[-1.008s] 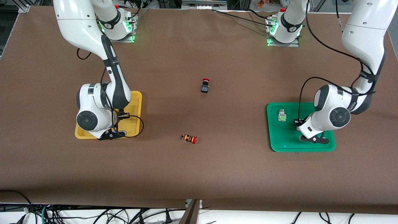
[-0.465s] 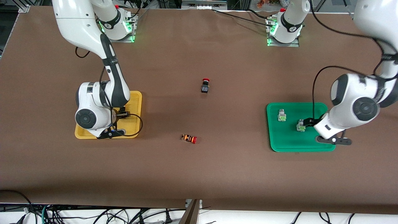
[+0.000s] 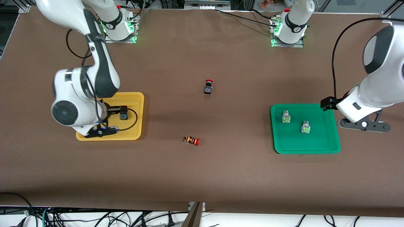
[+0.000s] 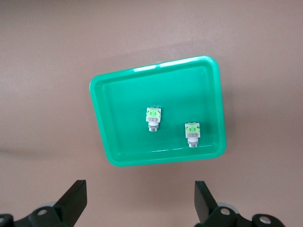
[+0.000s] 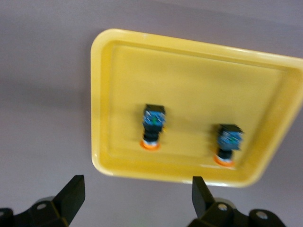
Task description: Place green and yellow buttons in trays
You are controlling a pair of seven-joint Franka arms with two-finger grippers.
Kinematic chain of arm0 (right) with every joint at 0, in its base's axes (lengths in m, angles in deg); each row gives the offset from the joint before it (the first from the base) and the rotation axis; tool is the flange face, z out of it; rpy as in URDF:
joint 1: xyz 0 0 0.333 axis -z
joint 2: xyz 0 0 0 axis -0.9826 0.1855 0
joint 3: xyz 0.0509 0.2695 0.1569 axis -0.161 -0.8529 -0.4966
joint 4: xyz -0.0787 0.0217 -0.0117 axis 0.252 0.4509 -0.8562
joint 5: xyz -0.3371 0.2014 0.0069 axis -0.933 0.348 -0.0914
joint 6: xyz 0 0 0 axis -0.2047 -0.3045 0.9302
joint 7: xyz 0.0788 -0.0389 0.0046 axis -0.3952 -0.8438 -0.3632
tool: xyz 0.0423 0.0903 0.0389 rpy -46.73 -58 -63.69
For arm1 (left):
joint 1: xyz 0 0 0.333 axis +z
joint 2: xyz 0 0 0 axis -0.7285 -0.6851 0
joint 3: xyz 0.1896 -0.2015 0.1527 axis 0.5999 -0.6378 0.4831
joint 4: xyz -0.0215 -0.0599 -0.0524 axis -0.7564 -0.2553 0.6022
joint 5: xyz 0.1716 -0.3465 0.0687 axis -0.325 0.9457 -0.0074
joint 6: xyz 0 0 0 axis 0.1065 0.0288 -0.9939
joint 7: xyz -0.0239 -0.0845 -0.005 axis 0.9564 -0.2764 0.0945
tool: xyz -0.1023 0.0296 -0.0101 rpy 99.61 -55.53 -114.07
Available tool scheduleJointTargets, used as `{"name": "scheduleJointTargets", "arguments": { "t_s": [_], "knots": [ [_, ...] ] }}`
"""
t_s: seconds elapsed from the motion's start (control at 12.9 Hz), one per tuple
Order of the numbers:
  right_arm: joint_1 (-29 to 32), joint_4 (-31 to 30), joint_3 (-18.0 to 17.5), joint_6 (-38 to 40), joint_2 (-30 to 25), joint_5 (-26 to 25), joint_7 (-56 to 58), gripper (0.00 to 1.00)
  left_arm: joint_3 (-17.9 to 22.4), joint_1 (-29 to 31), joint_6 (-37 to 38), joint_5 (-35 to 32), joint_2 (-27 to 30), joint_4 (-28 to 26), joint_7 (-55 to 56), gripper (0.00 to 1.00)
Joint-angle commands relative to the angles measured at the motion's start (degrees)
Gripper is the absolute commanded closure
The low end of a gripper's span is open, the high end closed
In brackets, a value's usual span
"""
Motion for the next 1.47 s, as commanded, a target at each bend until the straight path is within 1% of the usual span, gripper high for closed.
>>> {"name": "scheduleJointTargets", "arguments": {
  "t_s": [0.0, 0.08, 0.16, 0.23, 0.31, 0.39, 0.54, 0.62, 0.7, 0.78, 0.93, 1.16, 1.4],
  "knots": [
    [11.2, -5.5, -10.6, 1.4, -10.0, -4.0, -0.7, 0.0, 3.3, 0.3, 2.3, 7.4, 4.4, 2.1, -0.6, 0.0],
    [13.2, -7.4, -11.7, 1.7, -13.5, -4.0, -0.7, 0.0, 4.9, 0.2, 2.6, 9.5, 5.9, 1.6, -0.9, 0.0],
    [15.0, -9.1, -13.0, 2.5, -17.3, -4.0, -0.7, 0.0, 8.9, -1.8, 2.3, 10.8, 8.8, -0.7, -2.0, 0.0],
    [16.9, -9.9, -14.5, 4.0, -20.1, -4.0, -0.7, 0.0, 13.5, -6.5, 1.6, 11.0, 11.5, -3.9, -3.2, 0.0],
    [18.0, -10.0, -16.1, 6.1, -22.4, -4.0, -0.7, 0.0, 17.5, -9.7, 0.7, 11.0, 13.0, -5.4, -3.7, 0.0],
    [18.4, -9.9, -16.7, 7.3, -24.3, -4.1, -0.3, 0.0, 19.1, -11.3, -0.6, 11.0, 15.3, -8.2, -3.7, 0.0],
    [19.2, -8.2, -16.7, 9.7, -26.9, -4.4, -0.1, 0.0, 19.4, -11.8, -7.2, 10.9, 21.2, -17.7, -3.7, 0.0],
    [19.2, -6.3, -16.4, 10.4, -27.6, -5.7, -0.1, 0.0, 19.4, -11.8, -8.8, 10.8, 23.0, -20.6, -3.5, 0.0],
    [19.2, -5.1, -16.4, 11.3, -27.8, -7.6, 0.1, 0.0, 19.0, -11.6, -8.3, 10.7, 22.9, -20.1, -3.2, 0.0],
    [19.2, -4.0, -16.6, 13.6, -28.5, -8.4, 0.1, 0.0, 18.9, -11.5, -5.9, 10.7, 22.1, -18.2, -2.9, 0.0],
    [19.2, -3.3, -16.6, 14.9, -28.2, -7.8, 0.4, 0.0, 18.9, -11.5, -4.0, 10.7, 20.7, -15.8, -3.4, 0.0],
    [18.7, -3.2, -16.2, 15.5, -27.8, -7.6, -0.2, 0.0, 18.9, -11.4, -3.8, 10.8, 20.7, -15.8, -3.4, 0.0],
    [19.0, -1.2, -16.2, 16.7, -26.8, -6.0, -0.5, 0.0, 19.1, -11.1, -3.8, 11.1, 20.6, -15.6, -3.4, 0.0]
  ]
}}
